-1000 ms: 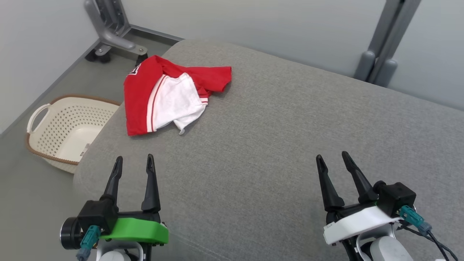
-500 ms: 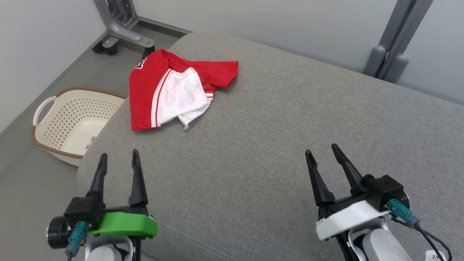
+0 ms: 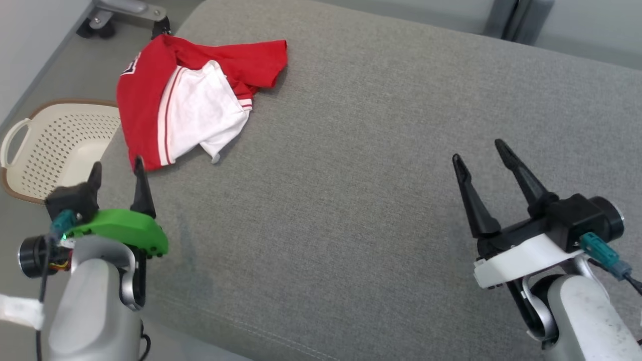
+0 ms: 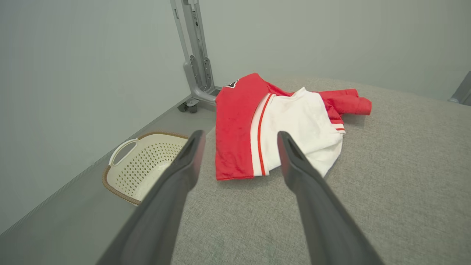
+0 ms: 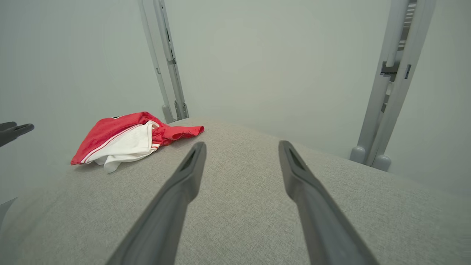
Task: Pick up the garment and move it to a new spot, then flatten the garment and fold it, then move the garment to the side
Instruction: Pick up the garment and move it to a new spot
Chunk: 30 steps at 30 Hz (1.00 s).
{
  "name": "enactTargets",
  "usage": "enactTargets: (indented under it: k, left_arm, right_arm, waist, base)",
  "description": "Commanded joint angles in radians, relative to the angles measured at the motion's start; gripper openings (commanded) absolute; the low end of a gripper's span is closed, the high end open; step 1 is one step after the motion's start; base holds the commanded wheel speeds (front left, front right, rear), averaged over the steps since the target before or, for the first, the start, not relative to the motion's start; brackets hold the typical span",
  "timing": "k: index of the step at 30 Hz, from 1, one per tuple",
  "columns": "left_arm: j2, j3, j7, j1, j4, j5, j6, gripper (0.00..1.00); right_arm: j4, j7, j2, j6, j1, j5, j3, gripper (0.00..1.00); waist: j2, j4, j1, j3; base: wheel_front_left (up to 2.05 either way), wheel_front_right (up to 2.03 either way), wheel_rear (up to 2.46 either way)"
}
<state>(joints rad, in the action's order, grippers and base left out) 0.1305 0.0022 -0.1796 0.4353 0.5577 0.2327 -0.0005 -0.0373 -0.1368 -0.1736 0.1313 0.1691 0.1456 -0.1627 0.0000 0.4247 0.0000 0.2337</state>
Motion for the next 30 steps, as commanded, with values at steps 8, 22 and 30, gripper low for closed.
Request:
enactTargets:
  k: [8,22,30]
  left_arm:
    - [0.081,0.041,0.119,0.243,0.290,0.053,-0.025,1.00]
    - [0.124,0.045,0.210,0.446,0.591,0.102,-0.051,1.00]
    - [0.125,0.043,0.188,0.477,0.661,0.115,-0.070,0.00]
  right_arm:
    - [-0.137,0.076,-0.074,-0.001,0.015,-0.007,0.045,1.00]
    - [-0.218,0.126,-0.115,-0.001,-0.011,-0.019,0.072,1.00]
    - [-0.213,0.130,-0.107,-0.001,-0.014,-0.026,0.074,1.00]
  waist:
    - [0.0000,-0.110,0.0000,0.184]
    - [0.0000,-0.135,0.0000,0.260]
    - [0.0000,-0.123,0.0000,0.251]
  base:
    - [0.00,0.00,0.00]
    - [0.00,0.00,0.00]
    - [0.00,0.00,0.00]
